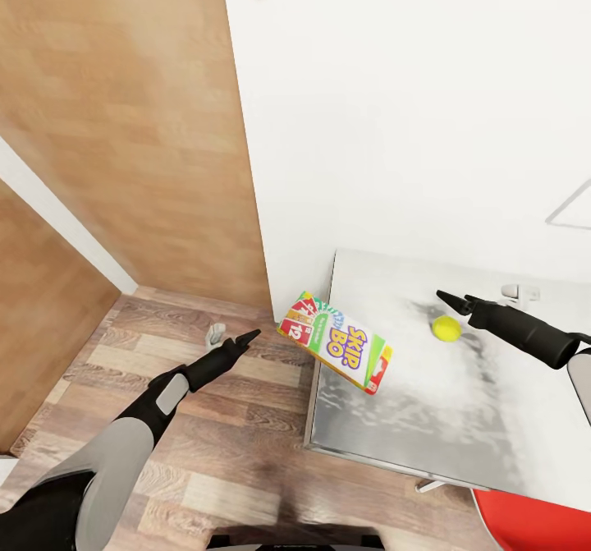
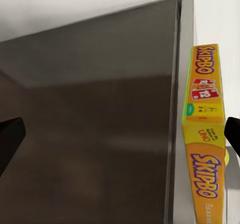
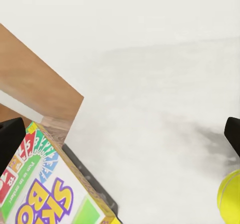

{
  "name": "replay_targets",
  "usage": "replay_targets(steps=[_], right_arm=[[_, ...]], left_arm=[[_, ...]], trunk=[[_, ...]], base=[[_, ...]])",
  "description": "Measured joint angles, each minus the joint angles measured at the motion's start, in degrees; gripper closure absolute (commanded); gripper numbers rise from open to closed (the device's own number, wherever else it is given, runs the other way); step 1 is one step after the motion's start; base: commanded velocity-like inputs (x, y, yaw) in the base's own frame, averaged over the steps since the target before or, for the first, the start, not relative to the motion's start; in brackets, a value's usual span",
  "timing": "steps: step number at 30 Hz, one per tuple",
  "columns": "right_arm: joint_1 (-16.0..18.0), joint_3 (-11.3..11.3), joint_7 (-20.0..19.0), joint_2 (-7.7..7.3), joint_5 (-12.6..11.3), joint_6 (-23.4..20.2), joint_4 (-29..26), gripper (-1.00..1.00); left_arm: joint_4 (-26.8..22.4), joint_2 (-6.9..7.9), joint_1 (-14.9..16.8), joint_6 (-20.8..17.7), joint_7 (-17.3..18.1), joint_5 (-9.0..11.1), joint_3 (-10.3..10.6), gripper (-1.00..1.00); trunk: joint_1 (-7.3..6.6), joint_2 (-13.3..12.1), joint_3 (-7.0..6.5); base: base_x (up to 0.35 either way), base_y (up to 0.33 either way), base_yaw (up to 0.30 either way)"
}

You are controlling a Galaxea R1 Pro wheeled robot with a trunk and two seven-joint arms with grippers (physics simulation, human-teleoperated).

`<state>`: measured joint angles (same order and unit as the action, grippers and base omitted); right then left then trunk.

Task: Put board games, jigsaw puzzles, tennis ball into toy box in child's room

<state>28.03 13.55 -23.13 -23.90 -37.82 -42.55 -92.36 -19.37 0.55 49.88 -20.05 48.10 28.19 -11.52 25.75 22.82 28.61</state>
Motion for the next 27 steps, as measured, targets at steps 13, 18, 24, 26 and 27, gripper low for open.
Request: replay_targets(steps=[13, 18, 24, 26, 27], right_arm=[[0.0, -0.1, 0.0, 0.06, 0.0, 0.0, 0.0, -1.0], [0.0, -0.1, 0.0, 0.07, 0.0, 0.0, 0.0, -1.0], [0.0, -0.1, 0.0, 0.07, 0.0, 0.0, 0.0, -1.0], [0.0, -0.1, 0.0, 0.07, 0.0, 0.0, 0.0, -1.0], [0.1, -0.1, 0.0, 0.07, 0.0, 0.0, 0.0, -1.0]], left_arm=[[0.0, 0.01, 0.0, -0.1, 0.3, 0.0, -0.1, -1.0], [0.0, -0.01, 0.1, -0.1, 0.4, 0.0, -0.1, -1.0], [0.0, -0.02, 0.1, -0.1, 0.6, 0.0, -0.1, -1.0], [0.0, -0.02, 0.1, -0.1, 0.6, 0.0, -0.1, -1.0], [0.0, -0.03, 0.1, -0.1, 0.6, 0.0, -0.1, -1.0]], trunk=[[0.0, 0.0, 0.0], [0.0, 0.0, 0.0], [0.0, 0.0, 0.0], [0.0, 0.0, 0.0], [0.0, 0.0, 0.0]], base=[[0.0, 0.0, 0.0], [0.0, 0.0, -0.013], [0.0, 0.0, -0.111], [0.0, 0.0, -0.183], [0.0, 0.0, -0.194]])
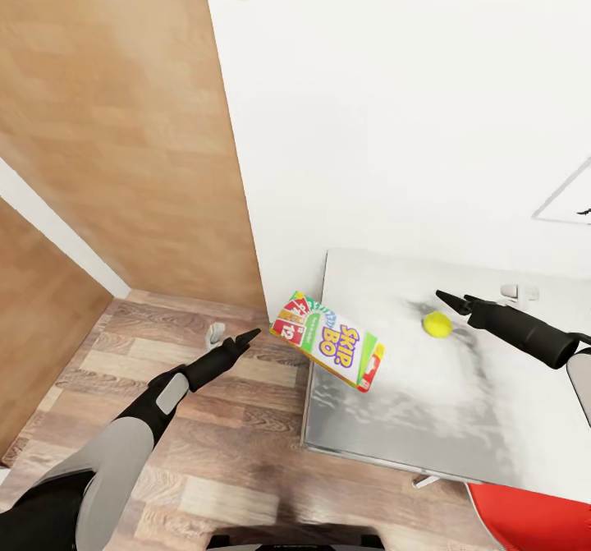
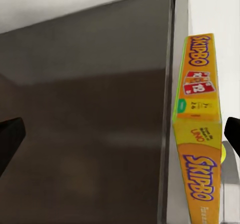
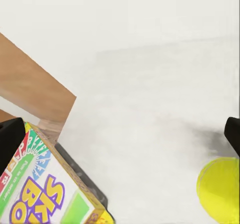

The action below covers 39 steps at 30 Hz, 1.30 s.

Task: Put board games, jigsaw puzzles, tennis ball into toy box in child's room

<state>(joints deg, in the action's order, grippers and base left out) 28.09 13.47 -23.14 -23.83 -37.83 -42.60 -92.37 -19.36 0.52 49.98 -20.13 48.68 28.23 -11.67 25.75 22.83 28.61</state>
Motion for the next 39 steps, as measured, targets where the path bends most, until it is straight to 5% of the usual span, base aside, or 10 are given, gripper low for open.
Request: replay_targets(steps=[14, 39], right_arm=[[-0.1, 0.0, -0.1, 0.01, 0.0, 0.0, 0.0, -1.0], [-0.1, -0.1, -0.1, 0.88, 0.0, 0.0, -0.1, -1.0]], left_arm=[[0.0, -0.35, 0.1, -0.5, 0.1, 0.0, 0.1, -1.0], [0.0, -0.92, 0.4, -0.8, 3.0, 0.0, 0.2, -1.0]], trunk=[[0.0, 0.0, 0.0], [0.0, 0.0, 0.0]], base=[[0.0, 0.0, -0.174], [0.0, 0.0, -0.015]])
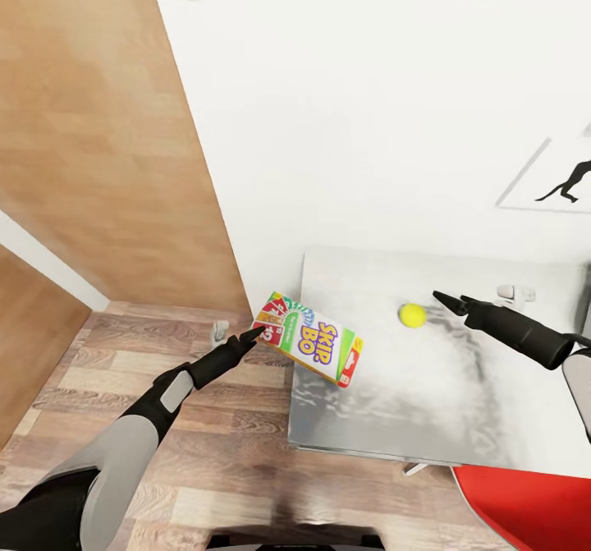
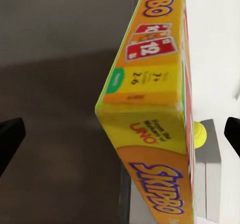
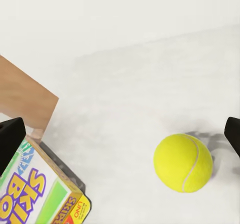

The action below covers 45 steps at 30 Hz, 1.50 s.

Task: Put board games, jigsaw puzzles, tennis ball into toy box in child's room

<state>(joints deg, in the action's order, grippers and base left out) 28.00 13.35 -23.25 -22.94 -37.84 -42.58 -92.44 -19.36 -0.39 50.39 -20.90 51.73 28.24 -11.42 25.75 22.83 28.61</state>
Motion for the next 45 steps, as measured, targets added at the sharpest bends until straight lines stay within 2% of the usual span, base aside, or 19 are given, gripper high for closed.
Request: replay_targets(steps=[13, 29, 30, 45], right_arm=[[0.0, -0.1, -1.0, 0.22, 0.0, 0.0, 0.0, -1.0], [-0.1, 0.0, -2.7, 0.3, 0.1, 0.0, 0.0, -1.0], [-0.1, 0.0, -2.8, 0.29, 0.1, 0.0, 0.0, -1.0], [-0.1, 0.0, -2.9, 0.35, 0.1, 0.1, 0.0, -1.0]], left_arm=[[0.0, -0.05, 0.0, 0.0, 0.1, 0.0, 0.0, -1.0], [0.0, 0.0, 0.0, 0.0, 0.0, 0.0, 0.0, -1.0], [0.0, -0.01, 0.0, 0.0, 0.0, 0.0, 0.0, 1.0], [-0.2, 0.05, -0.4, -0.2, 0.3, 0.5, -0.2, 1.0]], trunk=[[0.0, 0.0, 0.0], [0.0, 0.0, 0.0], [0.0, 0.0, 0.0], [0.0, 0.0, -0.01]], base=[[0.0, 0.0, -0.009], [0.0, 0.0, -0.117], [0.0, 0.0, -0.049], [0.0, 0.0, -0.013]])
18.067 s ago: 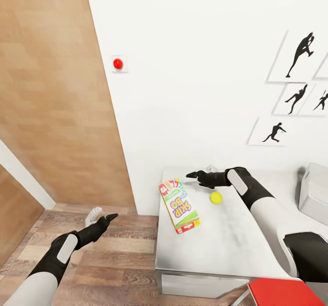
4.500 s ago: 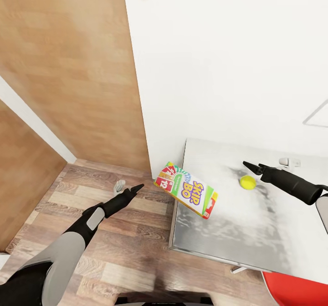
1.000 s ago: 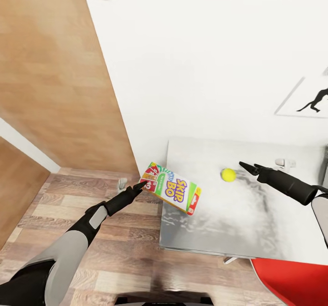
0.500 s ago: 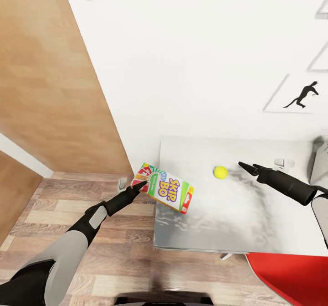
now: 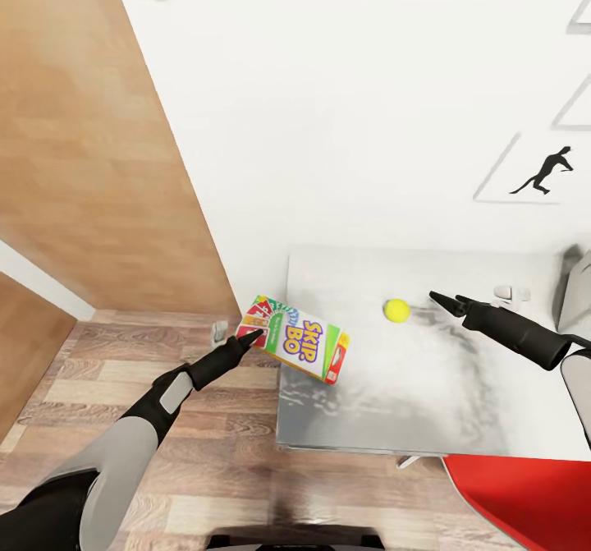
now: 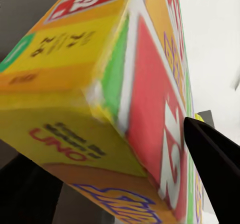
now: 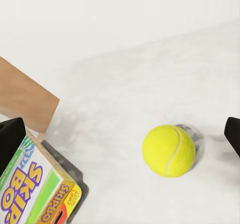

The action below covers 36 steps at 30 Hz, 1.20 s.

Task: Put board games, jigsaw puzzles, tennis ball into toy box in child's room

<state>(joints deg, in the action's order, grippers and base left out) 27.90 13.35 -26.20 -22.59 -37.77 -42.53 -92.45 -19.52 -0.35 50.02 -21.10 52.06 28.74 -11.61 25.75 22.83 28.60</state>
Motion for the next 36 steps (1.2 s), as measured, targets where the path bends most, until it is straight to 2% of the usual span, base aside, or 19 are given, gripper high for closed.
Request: replay_targets(steps=[8, 14, 19, 32, 36], right_arm=[[0.0, 0.0, 0.0, 0.0, 0.0, 0.0, 0.0, -1.0], [0.0, 0.0, 0.0, 0.0, 0.0, -0.1, 0.0, -1.0], [0.0, 0.0, 0.0, 0.0, 0.0, -0.1, 0.0, -1.0], [-0.2, 0.1, -0.1, -0.01, 0.0, -0.1, 0.0, -1.0], [-0.2, 0.1, -1.8, -0.04, 0.0, -0.1, 0.0, -1.0]], left_arm=[[-0.3, 0.05, -0.1, 0.0, 0.1, 0.0, 0.1, 1.0], [-1.9, 0.23, -0.3, 0.3, 4.0, -0.4, 0.1, 1.0], [-2.3, 0.32, -0.4, 0.3, 5.2, -0.4, 0.1, 1.0], [-2.6, 0.58, -0.5, -0.4, 6.0, -0.2, 0.0, 1.0], [-2.6, 0.51, -0.5, -0.6, 6.1, -0.2, 0.0, 1.0]], trunk=[[0.0, 0.0, 0.0], [0.0, 0.0, 0.0], [0.0, 0.0, 0.01], [0.0, 0.0, 0.01], [0.0, 0.0, 0.01]], base=[[0.0, 0.0, 0.0], [0.0, 0.0, 0.0], [0.0, 0.0, 0.0], [0.0, 0.0, 0.0], [0.0, 0.0, 0.0]])
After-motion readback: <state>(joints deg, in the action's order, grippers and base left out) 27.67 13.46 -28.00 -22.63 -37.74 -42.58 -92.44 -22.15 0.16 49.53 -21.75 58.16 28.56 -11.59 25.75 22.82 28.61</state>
